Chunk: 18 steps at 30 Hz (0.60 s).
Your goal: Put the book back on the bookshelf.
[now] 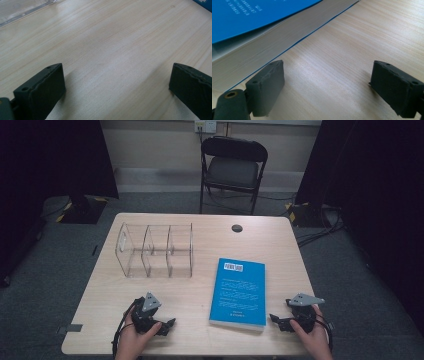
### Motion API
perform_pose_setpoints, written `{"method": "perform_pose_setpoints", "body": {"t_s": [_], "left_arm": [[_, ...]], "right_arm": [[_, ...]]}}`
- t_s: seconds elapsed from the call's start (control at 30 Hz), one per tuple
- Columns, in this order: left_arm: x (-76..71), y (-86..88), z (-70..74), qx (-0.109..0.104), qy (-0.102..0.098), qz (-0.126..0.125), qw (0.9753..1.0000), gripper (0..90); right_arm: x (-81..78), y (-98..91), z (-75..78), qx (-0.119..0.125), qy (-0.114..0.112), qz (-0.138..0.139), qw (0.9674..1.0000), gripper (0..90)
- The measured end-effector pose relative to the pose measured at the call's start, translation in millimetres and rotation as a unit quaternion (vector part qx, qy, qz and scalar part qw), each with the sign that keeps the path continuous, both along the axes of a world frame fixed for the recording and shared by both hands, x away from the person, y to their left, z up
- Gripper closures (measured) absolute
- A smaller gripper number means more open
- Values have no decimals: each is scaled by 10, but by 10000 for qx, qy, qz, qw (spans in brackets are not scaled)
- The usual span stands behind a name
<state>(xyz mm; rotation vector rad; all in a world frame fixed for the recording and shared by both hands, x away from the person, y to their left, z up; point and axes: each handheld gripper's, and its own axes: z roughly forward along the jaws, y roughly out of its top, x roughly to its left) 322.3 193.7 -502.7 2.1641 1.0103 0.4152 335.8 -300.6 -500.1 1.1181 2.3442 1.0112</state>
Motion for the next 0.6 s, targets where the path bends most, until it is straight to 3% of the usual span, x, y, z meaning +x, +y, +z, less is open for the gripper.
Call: {"method": "perform_pose_setpoints", "body": {"t_s": [0.2,0.27,0.33,0.37,0.43,0.47,0.53,0.6], "left_arm": [[13,-62,-2,-37,13,31,10000,0],[31,-109,8,-1,53,-169,9998,0],[57,-140,22,-56,104,-166,9998,3],[67,-149,33,-124,109,-126,9998,24],[75,-168,65,-189,98,-171,9996,150],[80,-186,75,-151,140,-179,9996,201],[66,-243,69,-106,190,-305,9993,131],[42,-295,78,64,107,-511,9986,175]], "right_arm": [[-10,0,0,0,-4,22,10000,114],[-22,2,1,5,8,82,10000,114],[-43,-2,3,9,-4,128,9999,127],[-56,-12,4,2,-32,143,9999,134],[-86,-26,9,37,-19,176,9998,146],[-101,-30,12,69,6,174,9998,146],[-119,-36,22,111,35,222,9997,145],[-138,-22,41,95,18,297,9995,146]]}}
